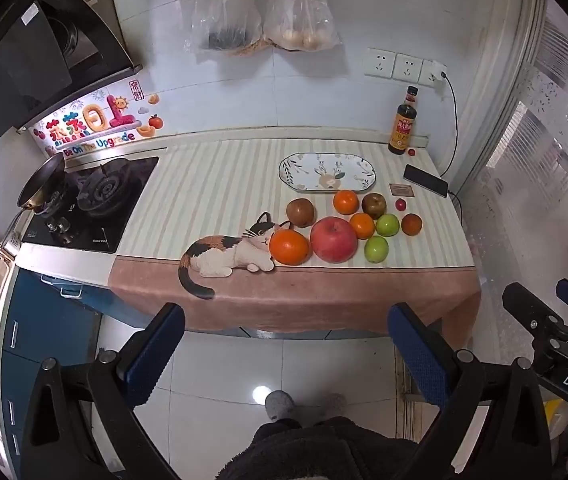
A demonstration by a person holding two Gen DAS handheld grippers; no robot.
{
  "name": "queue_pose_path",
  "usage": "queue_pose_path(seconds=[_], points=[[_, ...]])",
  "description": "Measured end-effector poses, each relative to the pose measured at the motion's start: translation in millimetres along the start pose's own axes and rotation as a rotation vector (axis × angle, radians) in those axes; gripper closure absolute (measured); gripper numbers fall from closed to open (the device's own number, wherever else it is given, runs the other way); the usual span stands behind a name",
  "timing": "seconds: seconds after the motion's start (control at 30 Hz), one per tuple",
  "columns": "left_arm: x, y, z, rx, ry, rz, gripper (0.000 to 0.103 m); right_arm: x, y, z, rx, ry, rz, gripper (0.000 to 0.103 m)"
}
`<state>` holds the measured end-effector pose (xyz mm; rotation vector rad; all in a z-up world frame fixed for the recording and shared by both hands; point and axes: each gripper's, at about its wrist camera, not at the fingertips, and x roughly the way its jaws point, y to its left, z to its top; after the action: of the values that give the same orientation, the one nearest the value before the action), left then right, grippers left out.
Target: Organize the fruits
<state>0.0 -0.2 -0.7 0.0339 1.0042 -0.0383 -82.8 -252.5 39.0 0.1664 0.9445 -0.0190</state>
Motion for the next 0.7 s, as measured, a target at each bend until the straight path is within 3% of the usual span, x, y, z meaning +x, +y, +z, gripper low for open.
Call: queue_pose_path(seconds=[0.7], points=[[10.6, 2.2, -2.6, 0.001, 0.011, 0.0, 0.0, 2.8, 1.7, 3.6, -0.011, 0.001, -0.014, 0.0]])
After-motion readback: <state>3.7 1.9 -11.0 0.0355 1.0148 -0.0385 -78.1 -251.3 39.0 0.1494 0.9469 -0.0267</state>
